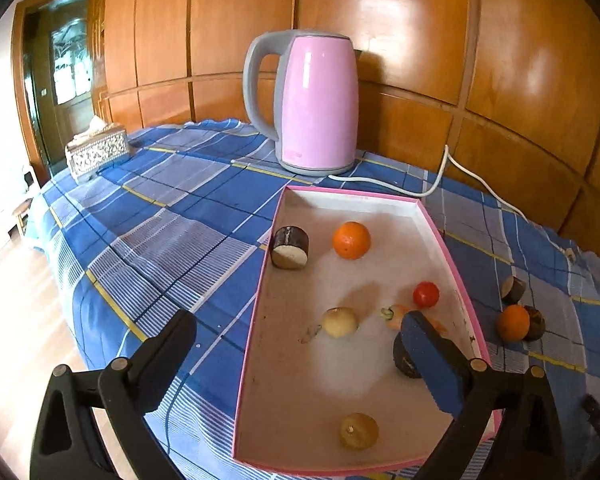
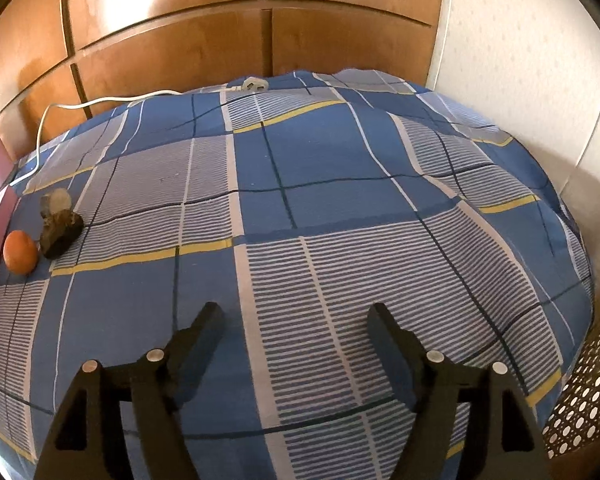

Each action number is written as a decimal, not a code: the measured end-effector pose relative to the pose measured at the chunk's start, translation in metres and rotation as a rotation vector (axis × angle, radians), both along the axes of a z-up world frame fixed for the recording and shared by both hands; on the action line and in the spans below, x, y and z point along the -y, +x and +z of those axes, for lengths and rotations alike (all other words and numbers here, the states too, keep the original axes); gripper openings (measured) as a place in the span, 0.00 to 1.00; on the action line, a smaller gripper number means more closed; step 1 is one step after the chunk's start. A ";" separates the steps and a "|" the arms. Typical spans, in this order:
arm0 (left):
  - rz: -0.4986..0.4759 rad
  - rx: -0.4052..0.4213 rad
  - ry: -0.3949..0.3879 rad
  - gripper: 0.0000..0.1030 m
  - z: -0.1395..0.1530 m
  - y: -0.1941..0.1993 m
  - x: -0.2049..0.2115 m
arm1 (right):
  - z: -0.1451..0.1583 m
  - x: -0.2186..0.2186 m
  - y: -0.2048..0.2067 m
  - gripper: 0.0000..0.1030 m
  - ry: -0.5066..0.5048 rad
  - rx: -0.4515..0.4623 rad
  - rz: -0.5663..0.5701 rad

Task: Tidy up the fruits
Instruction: 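Move the right gripper toward the dark round beet beside the orange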

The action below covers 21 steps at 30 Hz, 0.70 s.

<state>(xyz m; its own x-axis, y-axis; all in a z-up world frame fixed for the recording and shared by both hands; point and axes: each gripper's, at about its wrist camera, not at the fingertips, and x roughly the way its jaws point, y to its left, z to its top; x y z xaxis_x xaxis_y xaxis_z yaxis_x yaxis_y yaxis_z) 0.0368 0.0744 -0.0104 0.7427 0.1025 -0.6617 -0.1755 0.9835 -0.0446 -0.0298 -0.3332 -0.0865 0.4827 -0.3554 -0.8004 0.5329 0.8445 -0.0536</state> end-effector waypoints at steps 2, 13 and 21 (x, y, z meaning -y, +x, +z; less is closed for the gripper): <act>0.002 0.006 0.019 1.00 0.001 -0.002 0.002 | 0.000 0.000 -0.001 0.75 -0.003 0.003 -0.004; -0.009 0.008 -0.077 1.00 -0.002 -0.008 -0.003 | -0.004 -0.002 -0.007 0.81 -0.031 0.044 -0.014; -0.024 0.019 -0.005 1.00 -0.008 -0.016 0.004 | -0.002 -0.002 -0.006 0.81 -0.026 0.023 -0.014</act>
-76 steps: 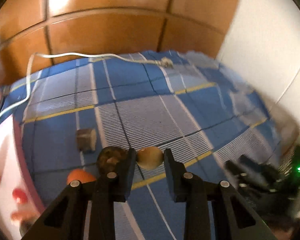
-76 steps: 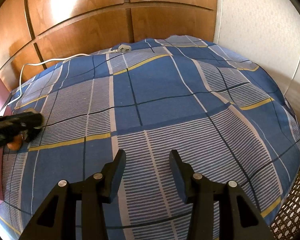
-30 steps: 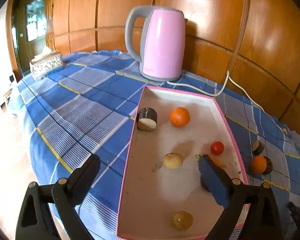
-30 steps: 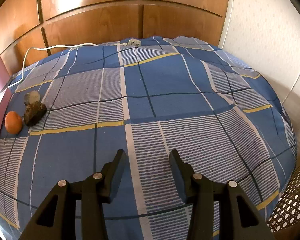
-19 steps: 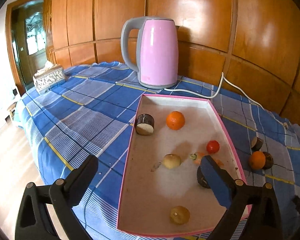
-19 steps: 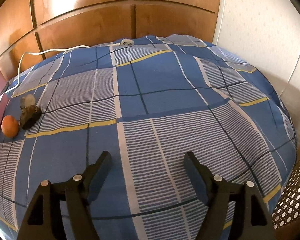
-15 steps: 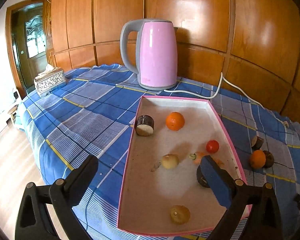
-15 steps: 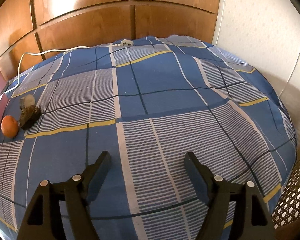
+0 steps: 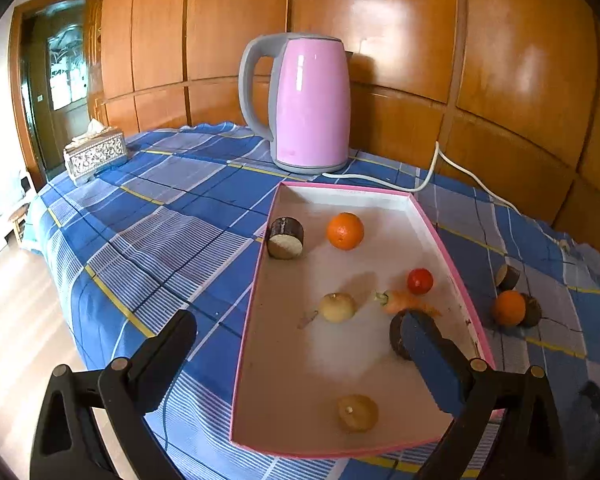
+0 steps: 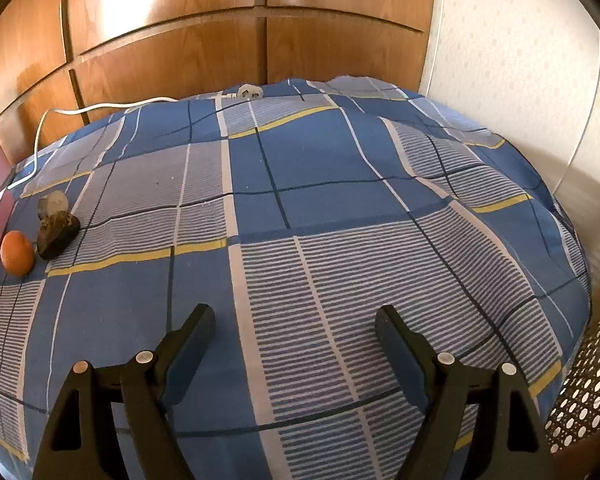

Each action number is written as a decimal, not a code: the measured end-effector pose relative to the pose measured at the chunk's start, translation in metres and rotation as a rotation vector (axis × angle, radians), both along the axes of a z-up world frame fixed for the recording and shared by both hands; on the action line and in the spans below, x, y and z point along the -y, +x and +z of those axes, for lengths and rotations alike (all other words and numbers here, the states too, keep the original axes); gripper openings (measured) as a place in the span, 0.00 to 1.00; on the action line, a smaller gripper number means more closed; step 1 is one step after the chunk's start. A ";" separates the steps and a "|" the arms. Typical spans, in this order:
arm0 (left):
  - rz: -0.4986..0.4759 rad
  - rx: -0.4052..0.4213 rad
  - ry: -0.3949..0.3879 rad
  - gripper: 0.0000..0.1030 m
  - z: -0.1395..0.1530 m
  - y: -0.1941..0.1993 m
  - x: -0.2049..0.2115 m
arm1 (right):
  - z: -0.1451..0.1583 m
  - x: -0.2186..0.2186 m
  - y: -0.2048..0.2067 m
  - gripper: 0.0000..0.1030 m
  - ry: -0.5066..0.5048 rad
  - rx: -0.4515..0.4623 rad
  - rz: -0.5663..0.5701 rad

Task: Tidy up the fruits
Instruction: 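Move the right gripper toward the dark round beet beside the orange, then close the right gripper around the dark round beet and lift it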

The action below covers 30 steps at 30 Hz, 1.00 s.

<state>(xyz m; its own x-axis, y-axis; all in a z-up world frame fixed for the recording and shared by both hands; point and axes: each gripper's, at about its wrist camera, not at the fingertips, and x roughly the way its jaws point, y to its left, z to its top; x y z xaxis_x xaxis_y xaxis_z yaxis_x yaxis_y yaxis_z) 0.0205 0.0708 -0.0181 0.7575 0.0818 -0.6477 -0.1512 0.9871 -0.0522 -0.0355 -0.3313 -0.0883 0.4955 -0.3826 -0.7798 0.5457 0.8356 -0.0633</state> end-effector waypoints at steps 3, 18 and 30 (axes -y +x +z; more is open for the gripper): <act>-0.018 -0.010 -0.017 1.00 -0.003 0.000 0.001 | 0.002 0.000 0.002 0.81 0.012 -0.017 0.008; -0.062 -0.025 -0.049 1.00 -0.005 0.001 0.010 | 0.018 -0.045 0.048 0.81 0.206 0.010 0.301; -0.087 -0.041 -0.069 1.00 -0.009 0.003 0.009 | 0.025 -0.091 0.105 0.68 0.173 -0.028 0.454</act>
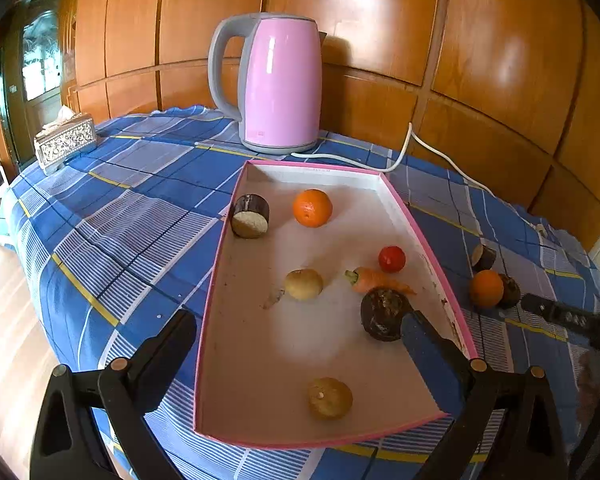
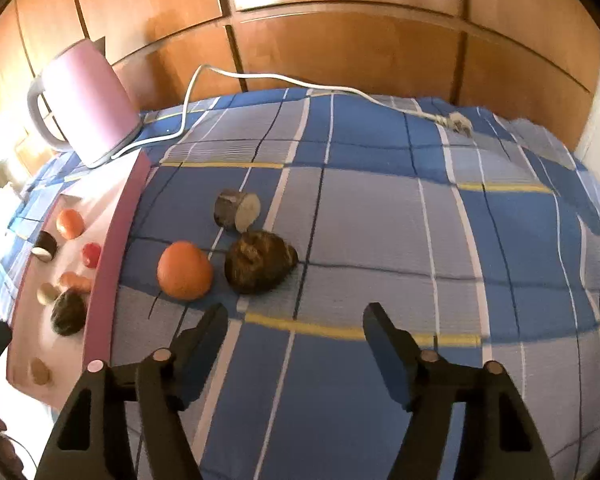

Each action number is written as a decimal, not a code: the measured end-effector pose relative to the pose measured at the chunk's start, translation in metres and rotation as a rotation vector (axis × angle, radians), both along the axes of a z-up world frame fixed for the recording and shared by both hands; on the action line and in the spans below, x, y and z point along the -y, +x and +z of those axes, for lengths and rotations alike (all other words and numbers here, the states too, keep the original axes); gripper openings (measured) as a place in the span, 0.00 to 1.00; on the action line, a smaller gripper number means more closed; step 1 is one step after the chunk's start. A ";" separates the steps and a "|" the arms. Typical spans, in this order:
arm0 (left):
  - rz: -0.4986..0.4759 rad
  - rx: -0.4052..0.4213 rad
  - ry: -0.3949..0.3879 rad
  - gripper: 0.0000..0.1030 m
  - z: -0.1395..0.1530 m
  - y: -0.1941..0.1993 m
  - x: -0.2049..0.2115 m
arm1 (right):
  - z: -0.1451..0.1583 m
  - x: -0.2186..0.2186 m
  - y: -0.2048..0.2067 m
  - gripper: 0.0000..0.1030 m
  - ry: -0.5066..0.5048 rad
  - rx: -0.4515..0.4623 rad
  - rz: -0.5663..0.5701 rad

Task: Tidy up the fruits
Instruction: 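Close the right gripper around the dark round beet and lift it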

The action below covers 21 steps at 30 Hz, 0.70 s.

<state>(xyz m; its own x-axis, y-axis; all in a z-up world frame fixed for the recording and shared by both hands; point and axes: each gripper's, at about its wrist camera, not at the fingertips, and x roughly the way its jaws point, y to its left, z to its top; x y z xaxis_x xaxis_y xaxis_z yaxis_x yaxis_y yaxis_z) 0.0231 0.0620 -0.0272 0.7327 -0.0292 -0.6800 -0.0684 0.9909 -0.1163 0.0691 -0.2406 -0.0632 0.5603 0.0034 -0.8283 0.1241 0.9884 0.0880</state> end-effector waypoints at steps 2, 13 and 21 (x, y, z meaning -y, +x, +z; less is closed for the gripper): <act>0.001 0.001 -0.006 1.00 0.000 0.001 -0.001 | -0.002 0.002 0.011 0.68 0.006 -0.014 -0.005; 0.000 -0.013 -0.011 1.00 -0.002 0.003 -0.004 | -0.018 -0.020 0.057 0.68 -0.066 -0.074 0.120; 0.014 -0.013 -0.012 1.00 -0.001 0.001 -0.005 | -0.018 -0.015 0.048 0.50 -0.045 -0.074 0.139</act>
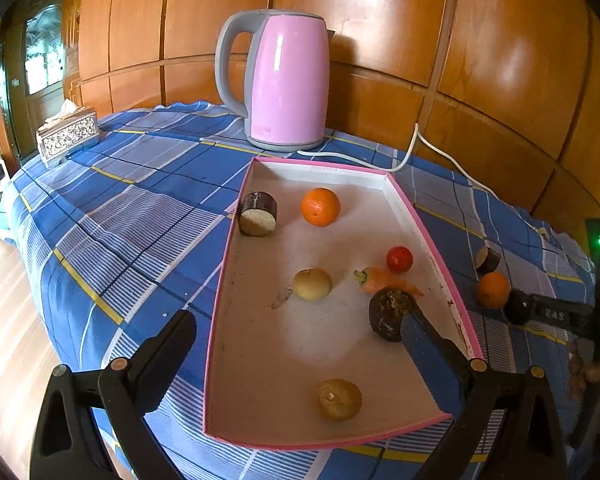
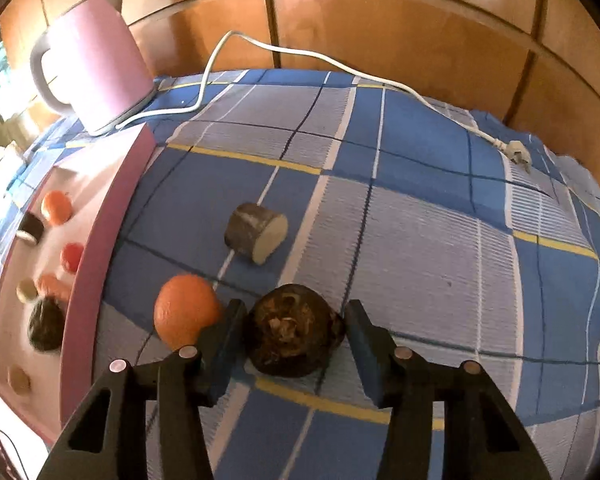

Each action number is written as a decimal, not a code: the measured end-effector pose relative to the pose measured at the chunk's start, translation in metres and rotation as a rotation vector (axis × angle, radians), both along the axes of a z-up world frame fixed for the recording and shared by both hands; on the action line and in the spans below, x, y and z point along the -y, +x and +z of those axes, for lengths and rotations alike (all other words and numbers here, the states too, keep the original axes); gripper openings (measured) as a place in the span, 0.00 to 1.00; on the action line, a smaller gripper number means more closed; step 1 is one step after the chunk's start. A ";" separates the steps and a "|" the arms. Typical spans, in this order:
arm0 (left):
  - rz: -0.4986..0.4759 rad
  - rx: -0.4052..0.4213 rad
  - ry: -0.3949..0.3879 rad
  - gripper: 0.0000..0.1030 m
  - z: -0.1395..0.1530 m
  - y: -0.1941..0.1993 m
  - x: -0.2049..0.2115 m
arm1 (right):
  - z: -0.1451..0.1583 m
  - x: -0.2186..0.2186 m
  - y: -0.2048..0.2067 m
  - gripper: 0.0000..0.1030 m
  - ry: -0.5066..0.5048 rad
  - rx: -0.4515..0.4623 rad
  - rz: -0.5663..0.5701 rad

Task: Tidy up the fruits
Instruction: 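Close the right gripper around the dark round beet and lift it, then carry the dark beet with the right gripper into the tray and release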

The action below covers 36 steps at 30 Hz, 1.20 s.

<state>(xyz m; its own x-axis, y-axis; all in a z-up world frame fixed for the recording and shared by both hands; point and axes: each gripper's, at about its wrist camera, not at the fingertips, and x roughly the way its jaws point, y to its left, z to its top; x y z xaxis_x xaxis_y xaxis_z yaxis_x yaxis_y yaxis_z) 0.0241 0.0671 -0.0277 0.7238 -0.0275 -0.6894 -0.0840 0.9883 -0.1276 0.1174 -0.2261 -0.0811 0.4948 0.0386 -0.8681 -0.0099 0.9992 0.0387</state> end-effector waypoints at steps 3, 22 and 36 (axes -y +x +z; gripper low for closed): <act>0.004 0.003 0.005 1.00 0.001 -0.001 0.000 | 0.002 0.006 -0.015 0.50 0.001 0.008 -0.024; 0.073 0.015 0.005 1.00 0.011 -0.013 -0.015 | 0.048 -0.025 -0.066 0.50 0.133 0.103 0.064; 0.168 -0.010 -0.028 1.00 0.007 -0.012 -0.040 | 0.062 -0.110 -0.042 0.50 0.120 0.113 0.279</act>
